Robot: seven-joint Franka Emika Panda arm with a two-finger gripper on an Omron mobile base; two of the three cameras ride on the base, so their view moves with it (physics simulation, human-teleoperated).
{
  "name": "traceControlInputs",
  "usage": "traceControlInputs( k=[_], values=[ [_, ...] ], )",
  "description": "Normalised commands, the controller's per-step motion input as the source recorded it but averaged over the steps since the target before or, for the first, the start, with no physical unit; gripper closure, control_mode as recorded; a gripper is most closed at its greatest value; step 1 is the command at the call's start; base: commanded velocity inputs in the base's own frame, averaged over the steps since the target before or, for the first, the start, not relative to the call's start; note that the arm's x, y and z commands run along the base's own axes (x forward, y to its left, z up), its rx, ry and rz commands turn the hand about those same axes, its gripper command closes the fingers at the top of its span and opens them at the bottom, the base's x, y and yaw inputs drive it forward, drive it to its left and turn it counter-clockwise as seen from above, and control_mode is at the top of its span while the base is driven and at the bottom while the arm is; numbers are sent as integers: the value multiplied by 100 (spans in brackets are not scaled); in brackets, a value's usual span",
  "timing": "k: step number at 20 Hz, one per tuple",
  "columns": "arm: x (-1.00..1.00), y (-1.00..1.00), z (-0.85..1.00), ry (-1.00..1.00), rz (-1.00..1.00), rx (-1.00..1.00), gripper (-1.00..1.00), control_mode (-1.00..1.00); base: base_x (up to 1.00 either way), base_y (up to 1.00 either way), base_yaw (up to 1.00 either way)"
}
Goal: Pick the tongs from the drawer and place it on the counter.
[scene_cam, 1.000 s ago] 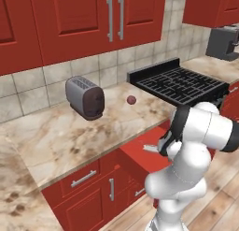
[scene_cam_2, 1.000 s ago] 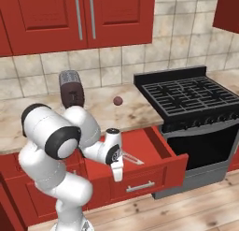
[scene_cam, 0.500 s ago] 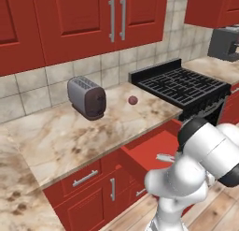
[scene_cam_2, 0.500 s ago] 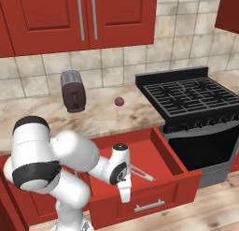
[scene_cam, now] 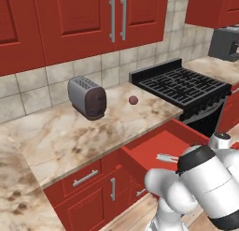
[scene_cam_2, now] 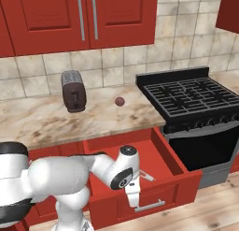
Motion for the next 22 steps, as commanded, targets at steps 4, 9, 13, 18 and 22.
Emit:
traceControlInputs(
  k=[4,9,13,18,22],
  values=[
    [26,-9,100,0,5,1,-100,-100,0,0,0],
    [44,0,97,2,21,0,-100,-100,0,0,0],
    [51,28,14,3,36,-2,-100,-100,0,0,0],
    [52,42,-24,0,46,-3,-100,-100,0,0,0],
    [61,4,-14,0,46,-1,-100,-100,0,0,0]
  ],
)
